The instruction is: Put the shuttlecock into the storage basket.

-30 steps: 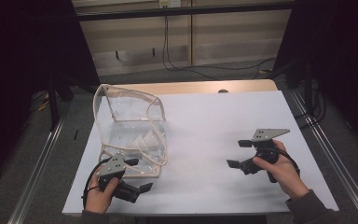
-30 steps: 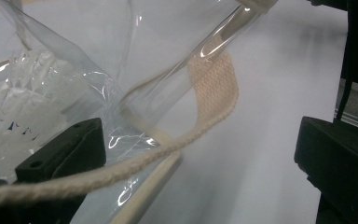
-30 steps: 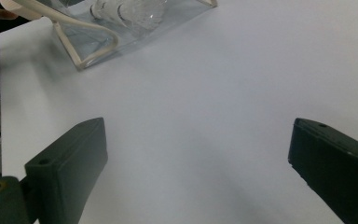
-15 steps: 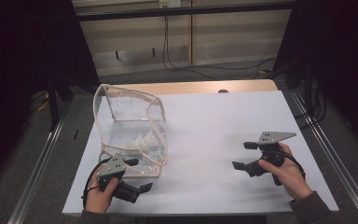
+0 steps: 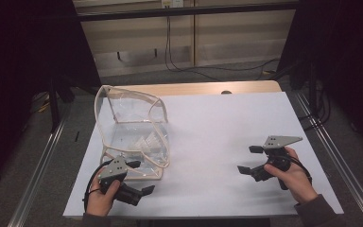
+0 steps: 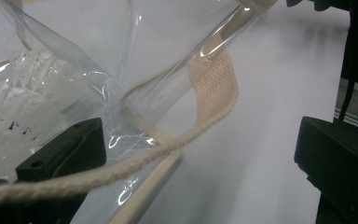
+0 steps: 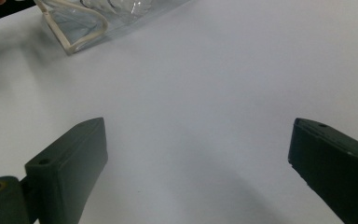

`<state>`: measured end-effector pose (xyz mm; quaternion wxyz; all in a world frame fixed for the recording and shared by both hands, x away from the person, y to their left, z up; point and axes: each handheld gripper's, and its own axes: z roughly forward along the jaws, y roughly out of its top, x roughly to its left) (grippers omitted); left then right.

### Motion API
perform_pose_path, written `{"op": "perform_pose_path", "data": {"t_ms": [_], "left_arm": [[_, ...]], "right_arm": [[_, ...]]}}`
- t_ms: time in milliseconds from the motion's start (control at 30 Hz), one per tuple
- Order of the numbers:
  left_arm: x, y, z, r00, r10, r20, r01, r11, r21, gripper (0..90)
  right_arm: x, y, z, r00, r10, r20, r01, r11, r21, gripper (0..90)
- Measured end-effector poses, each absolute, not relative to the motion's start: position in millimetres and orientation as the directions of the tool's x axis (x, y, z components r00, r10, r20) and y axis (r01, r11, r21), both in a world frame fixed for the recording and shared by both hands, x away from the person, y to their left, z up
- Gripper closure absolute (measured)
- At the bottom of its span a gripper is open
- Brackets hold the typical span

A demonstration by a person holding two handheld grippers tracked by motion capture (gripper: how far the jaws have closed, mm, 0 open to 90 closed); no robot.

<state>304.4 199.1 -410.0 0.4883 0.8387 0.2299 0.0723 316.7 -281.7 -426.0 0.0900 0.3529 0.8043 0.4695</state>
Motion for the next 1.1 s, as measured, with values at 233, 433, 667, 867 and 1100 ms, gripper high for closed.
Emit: {"op": "perform_pose_path", "data": {"t_ms": [233,433,667,867,1100], "left_arm": [[304,199,-410,0.884,0.456,-0.103,0.315,-0.417,0.852,2.0],[304,199,-410,0.884,0.457,-0.103,0.315,-0.417,0.852,2.0],[304,199,-410,0.884,0.457,-0.098,0.313,-0.422,0.851,2.1],[303,199,-410,0.883,0.459,-0.102,0.315,-0.418,0.852,2.1],[303,199,-410,0.883,0.459,-0.098,0.314,-0.420,0.852,2.2]], "right_arm": [[313,-285,-427,-0.734,0.653,0.185,0.481,0.308,0.821,4.4],[311,-287,-429,-0.734,0.653,0.186,0.481,0.306,0.822,4.4],[308,-292,-435,-0.728,0.659,0.188,0.488,0.306,0.818,4.3],[307,-294,-435,-0.723,0.665,0.187,0.487,0.300,0.820,4.3],[307,-295,-435,-0.723,0.665,0.188,0.486,0.296,0.823,4.3]]}}
